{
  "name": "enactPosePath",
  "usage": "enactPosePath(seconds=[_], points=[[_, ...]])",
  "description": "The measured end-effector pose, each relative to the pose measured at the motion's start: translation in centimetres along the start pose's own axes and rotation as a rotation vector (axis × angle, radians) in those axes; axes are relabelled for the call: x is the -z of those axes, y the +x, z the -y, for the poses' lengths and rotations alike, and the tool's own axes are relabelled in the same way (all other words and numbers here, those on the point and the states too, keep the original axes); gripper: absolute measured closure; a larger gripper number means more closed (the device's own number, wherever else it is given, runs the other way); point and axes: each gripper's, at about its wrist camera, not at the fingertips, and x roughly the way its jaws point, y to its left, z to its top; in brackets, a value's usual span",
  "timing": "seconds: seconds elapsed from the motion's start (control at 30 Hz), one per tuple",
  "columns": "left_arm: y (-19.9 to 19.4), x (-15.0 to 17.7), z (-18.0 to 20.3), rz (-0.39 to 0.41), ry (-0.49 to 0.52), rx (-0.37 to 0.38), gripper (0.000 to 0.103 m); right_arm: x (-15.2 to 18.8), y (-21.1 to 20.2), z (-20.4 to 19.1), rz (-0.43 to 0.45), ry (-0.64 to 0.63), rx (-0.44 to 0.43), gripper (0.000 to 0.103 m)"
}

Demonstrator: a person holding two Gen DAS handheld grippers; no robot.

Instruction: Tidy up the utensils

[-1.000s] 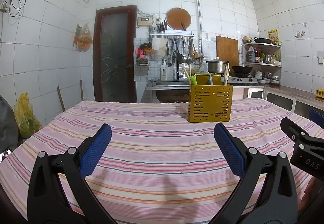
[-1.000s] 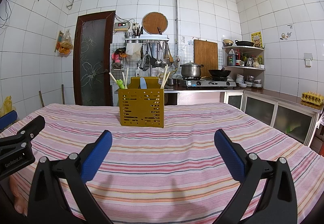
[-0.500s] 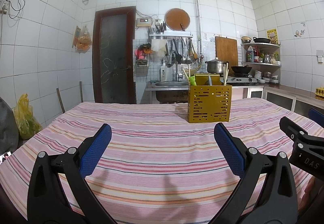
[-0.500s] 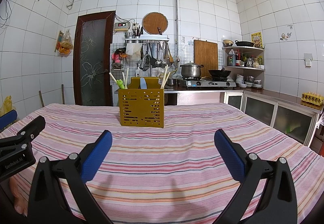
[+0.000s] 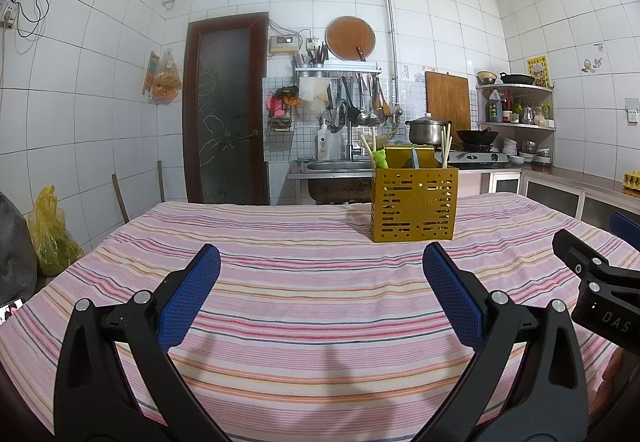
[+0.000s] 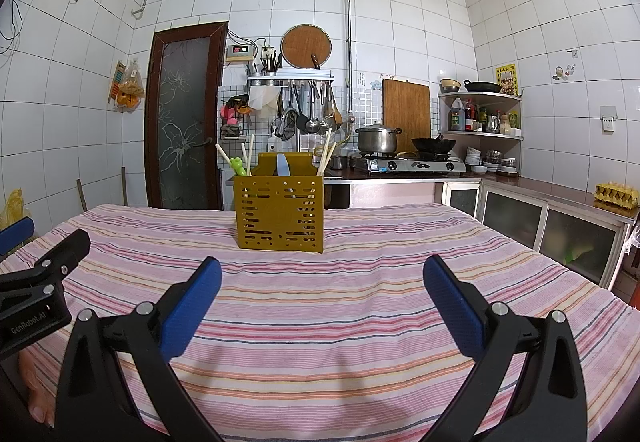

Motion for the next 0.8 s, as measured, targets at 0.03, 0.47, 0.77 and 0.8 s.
enactPosePath(seconds=[0.03,0.47,0.77,0.8], points=[[0.02,0.00,0.00,-0.001,0.000,0.000,0.005,-0.02,0.00,0.05,0.000,0.000,0.000,0.005],[0.04,-0.01,-0.03,-0.001,0.000,0.000,0.005,0.02,-0.01,0.11,0.001,0.000,0.000,0.005],[0.01,0.02,-0.06,0.001,0.000,0.000,0.005,-0.24,-0.15,0.32,0.004,0.000,0.003,0.005],[0.00,0.02,-0.05,0.002,0.001,0.000,0.005,-0.30,-0.13,0.47,0.004,0.000,0.004,0.005]])
